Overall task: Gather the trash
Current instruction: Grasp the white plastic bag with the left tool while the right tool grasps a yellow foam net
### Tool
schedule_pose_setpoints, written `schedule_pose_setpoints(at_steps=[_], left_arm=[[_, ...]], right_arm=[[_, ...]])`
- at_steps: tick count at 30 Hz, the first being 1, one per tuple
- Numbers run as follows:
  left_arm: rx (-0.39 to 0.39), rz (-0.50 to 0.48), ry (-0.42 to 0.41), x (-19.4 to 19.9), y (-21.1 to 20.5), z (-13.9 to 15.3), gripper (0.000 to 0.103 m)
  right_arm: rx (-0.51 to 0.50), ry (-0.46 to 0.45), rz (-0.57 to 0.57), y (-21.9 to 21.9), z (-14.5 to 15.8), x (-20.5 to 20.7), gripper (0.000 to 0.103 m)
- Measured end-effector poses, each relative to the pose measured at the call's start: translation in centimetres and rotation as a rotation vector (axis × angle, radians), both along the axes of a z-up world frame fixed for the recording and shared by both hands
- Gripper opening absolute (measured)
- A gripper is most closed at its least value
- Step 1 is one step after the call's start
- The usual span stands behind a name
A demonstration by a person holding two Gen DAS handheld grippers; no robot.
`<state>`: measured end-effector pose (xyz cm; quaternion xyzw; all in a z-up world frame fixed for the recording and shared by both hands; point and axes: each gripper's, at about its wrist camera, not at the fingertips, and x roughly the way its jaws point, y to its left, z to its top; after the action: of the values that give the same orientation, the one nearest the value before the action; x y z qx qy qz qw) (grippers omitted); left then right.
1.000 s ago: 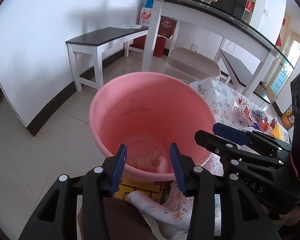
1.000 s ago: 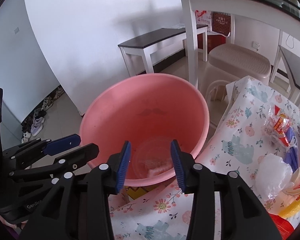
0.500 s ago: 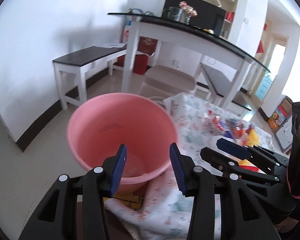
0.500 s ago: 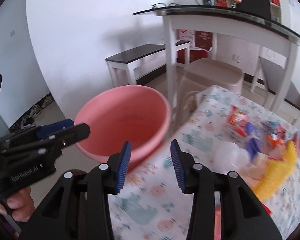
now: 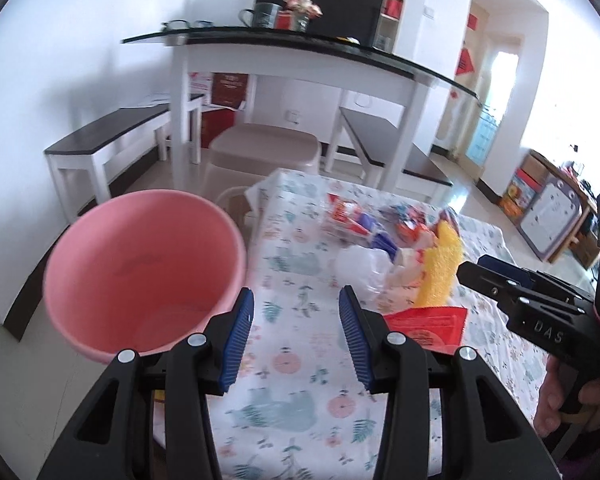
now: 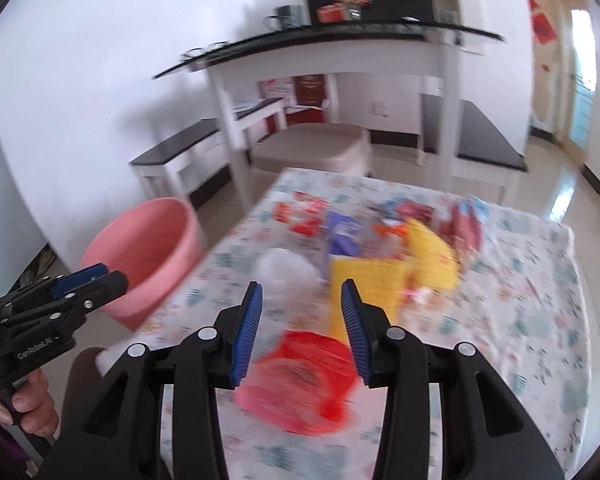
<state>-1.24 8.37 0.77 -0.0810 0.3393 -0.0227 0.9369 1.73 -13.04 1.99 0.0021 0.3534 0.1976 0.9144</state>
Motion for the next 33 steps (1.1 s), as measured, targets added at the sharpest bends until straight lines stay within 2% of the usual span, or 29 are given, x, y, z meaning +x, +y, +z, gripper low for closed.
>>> schedule_pose_setpoints(at_steps=[10,18,20,21,22,25,33], left_arm=[[0.01,-0.111,0.067,5.8,-4.5,-2.4,0.044],[0.044,-0.107,0.131,10.6,-6.2,-5.2,0.043],[0.038,-0.11,0.148,11.2,-6.3,-5.8,0.031],[0.03,-0.114,0.153,11.4,-6.3,-6.0,0.016],[0.021,-0.12,0.16,11.4,-6.3,-6.3,0.012],[0.021,-0.127,0.147,10.7,-6.4,-6.2,0.007],[0.004,-0.127,0.099,7.5,-5.4,-4.6,0.006]], right_arm=[[0.03,0.074,-0.091,-4.9,-2.9,1.5,0.042],[0.076,0.104,-0.095,-6.1,-3.7,2.6,0.042],[0.084,0.106,-0.086,-6.1,-3.8,2.9,0.042],[0.087,0.106,-0.08,-6.0,-3.8,3.1,0.042],[0.09,0.106,-0.075,-5.9,-3.8,3.3,0.042],[0.086,0.099,-0.056,-5.3,-3.7,3.8,0.042],[0.097,0.094,-0.045,-4.9,-4.3,6.0,0.042]])
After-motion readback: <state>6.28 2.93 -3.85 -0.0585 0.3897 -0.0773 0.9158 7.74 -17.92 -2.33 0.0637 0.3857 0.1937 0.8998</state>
